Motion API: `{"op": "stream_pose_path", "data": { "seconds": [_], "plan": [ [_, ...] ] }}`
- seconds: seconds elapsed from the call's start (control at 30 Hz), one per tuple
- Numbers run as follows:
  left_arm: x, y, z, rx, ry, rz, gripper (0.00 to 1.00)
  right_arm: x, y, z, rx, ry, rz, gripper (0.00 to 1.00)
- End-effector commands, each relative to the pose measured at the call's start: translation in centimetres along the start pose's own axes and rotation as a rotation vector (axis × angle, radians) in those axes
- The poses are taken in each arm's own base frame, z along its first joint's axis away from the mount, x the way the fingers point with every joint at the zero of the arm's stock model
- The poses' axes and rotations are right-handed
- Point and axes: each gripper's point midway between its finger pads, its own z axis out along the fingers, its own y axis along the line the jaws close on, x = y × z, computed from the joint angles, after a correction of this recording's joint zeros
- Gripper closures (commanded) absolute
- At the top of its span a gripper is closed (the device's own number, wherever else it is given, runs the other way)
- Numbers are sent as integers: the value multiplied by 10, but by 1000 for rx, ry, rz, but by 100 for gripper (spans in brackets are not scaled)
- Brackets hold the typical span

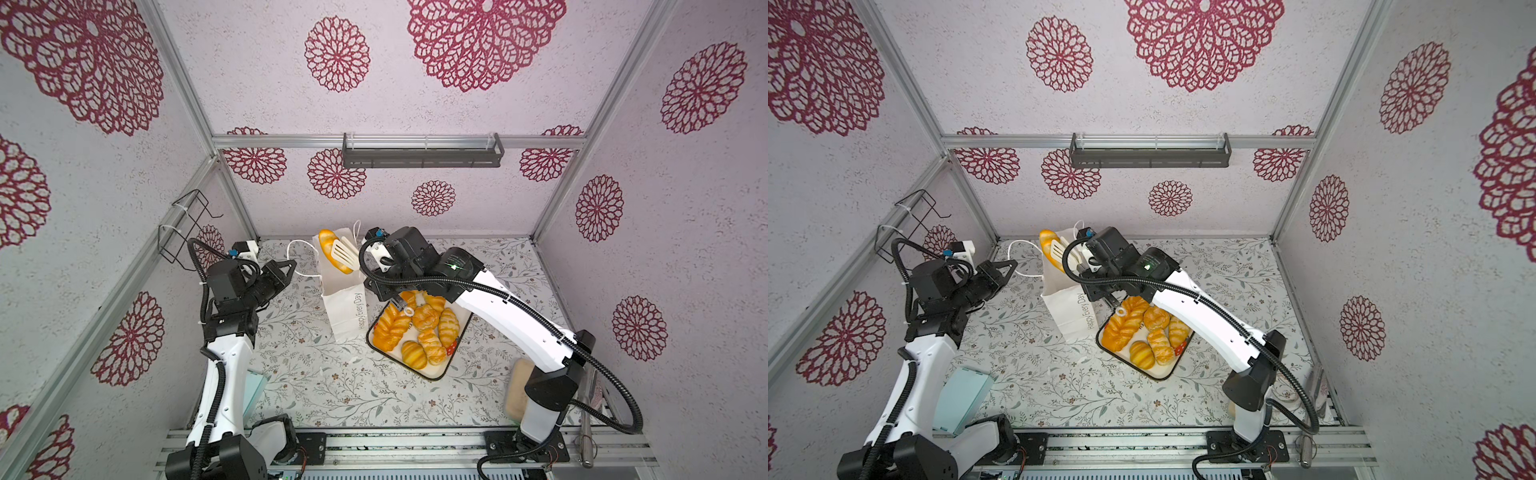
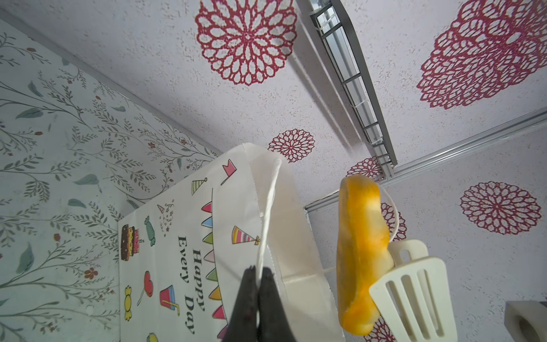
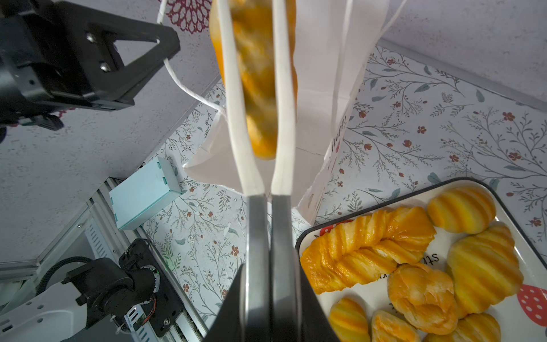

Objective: Place the fake bread into the paper bag
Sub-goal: 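Carry the roll in the tongs with the right gripper into the bag opening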

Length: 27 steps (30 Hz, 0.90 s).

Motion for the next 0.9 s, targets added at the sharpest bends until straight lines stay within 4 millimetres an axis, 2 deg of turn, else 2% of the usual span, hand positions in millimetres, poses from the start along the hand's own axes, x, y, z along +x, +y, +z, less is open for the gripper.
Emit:
{"op": "stream_pose_path", "data": {
  "seconds": [0.0,0.1,0.27,0.57,0.73,0.87],
  "plan": [
    [-8,-4,-8,-9,-33,28,100,-22,1,-8,-31,-94,-6,80],
    [-10,-1,-8,-18,-41,23,100,-20,-5,-4,-45,-96,-18,80],
    [-16,0,-8,-22,-62,17,100,-29,-28,-3,-40,-115,1,80],
    [-24,6,-4,-37,-92,-8,100,-35,-55,18,-42,-101,3,81],
    [-23,6,-1,-33,-86,-12,100,-44,-63,25,-51,-104,-5,80],
    [-17,1,1,-11,-59,6,100,-47,-58,30,-73,-89,1,81]
  ]
}}
